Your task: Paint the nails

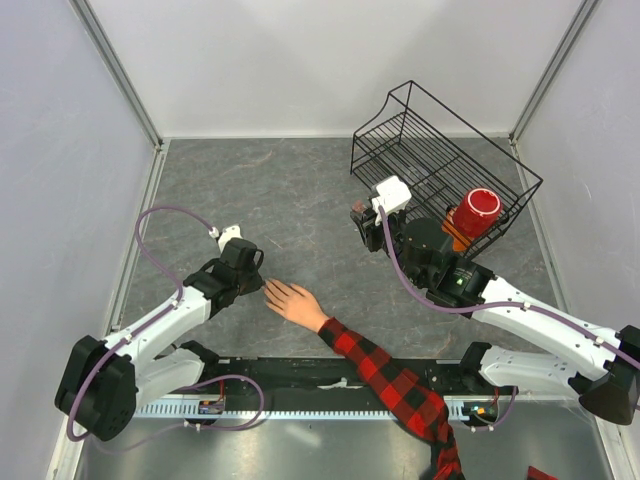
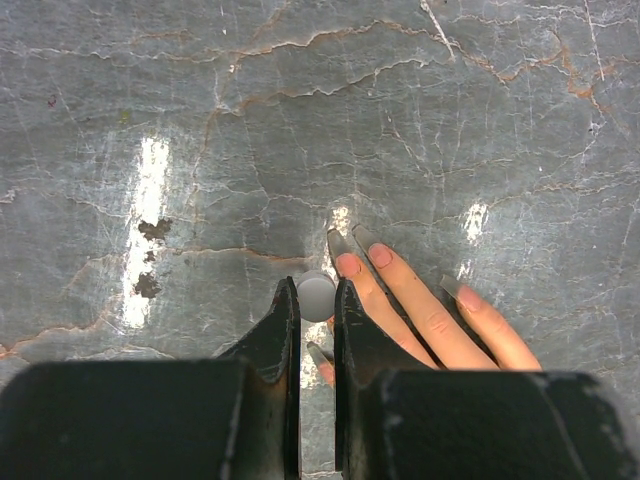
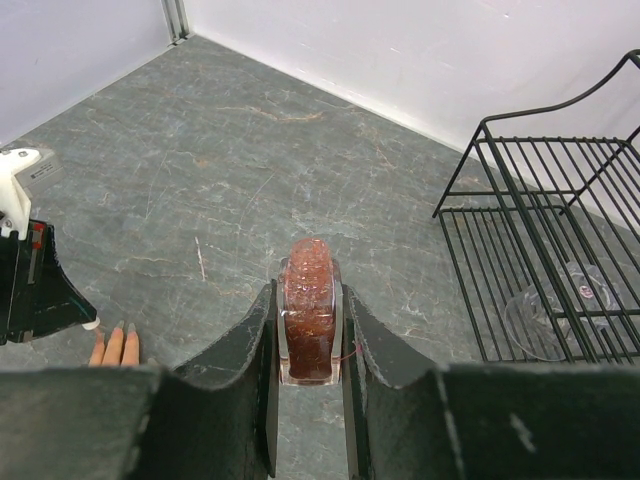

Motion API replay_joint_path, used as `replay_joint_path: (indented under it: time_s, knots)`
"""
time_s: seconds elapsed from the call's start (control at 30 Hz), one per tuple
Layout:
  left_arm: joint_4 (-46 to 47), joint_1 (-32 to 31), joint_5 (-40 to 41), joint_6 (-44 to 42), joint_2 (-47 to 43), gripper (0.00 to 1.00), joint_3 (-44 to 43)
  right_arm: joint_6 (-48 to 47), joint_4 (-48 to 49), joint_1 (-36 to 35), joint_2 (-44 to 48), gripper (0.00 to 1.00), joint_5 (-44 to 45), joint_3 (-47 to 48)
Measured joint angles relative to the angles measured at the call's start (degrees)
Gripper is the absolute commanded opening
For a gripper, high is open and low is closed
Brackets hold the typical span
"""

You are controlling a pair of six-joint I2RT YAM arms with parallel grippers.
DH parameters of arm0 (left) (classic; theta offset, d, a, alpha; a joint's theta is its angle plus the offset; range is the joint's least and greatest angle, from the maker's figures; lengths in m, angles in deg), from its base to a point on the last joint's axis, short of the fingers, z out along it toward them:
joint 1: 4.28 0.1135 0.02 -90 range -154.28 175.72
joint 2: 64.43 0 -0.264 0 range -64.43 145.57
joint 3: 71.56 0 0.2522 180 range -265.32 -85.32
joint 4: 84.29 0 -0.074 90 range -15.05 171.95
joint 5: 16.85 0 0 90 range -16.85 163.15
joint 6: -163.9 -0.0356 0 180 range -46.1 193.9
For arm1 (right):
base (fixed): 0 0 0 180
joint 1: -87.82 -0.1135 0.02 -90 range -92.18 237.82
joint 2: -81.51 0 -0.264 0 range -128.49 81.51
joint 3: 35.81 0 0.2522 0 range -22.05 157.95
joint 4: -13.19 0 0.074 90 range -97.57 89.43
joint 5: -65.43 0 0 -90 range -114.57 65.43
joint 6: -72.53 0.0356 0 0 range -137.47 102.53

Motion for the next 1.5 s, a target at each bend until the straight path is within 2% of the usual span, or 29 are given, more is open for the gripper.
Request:
replay_joint_path:
  time_s: [0.53, 0.8, 1.17, 1.5]
  knots:
    - [-1.0, 0.7, 0.5, -0.1, 0.4, 0.02, -0.6, 0.2, 0.0, 0.2, -0.4, 0.0, -0.9, 0.0]
    - [-5.0, 0.7, -0.3, -0.3, -6.0, 0.02, -3.5, 0.3, -0.2, 0.3, -0.3, 0.0, -1.2, 0.0]
    - [-7.4, 0.7, -3.1, -0.3, 0.3, 0.02, -4.3, 0.3, -0.3, 0.3, -0.3, 0.0, -1.4, 0.0]
    - [-6.5, 0.7, -4.0, -0.3, 0.4, 0.02, -4.3, 0.3, -0.4, 0.3, -0.2, 0.0, -1.4, 0.0]
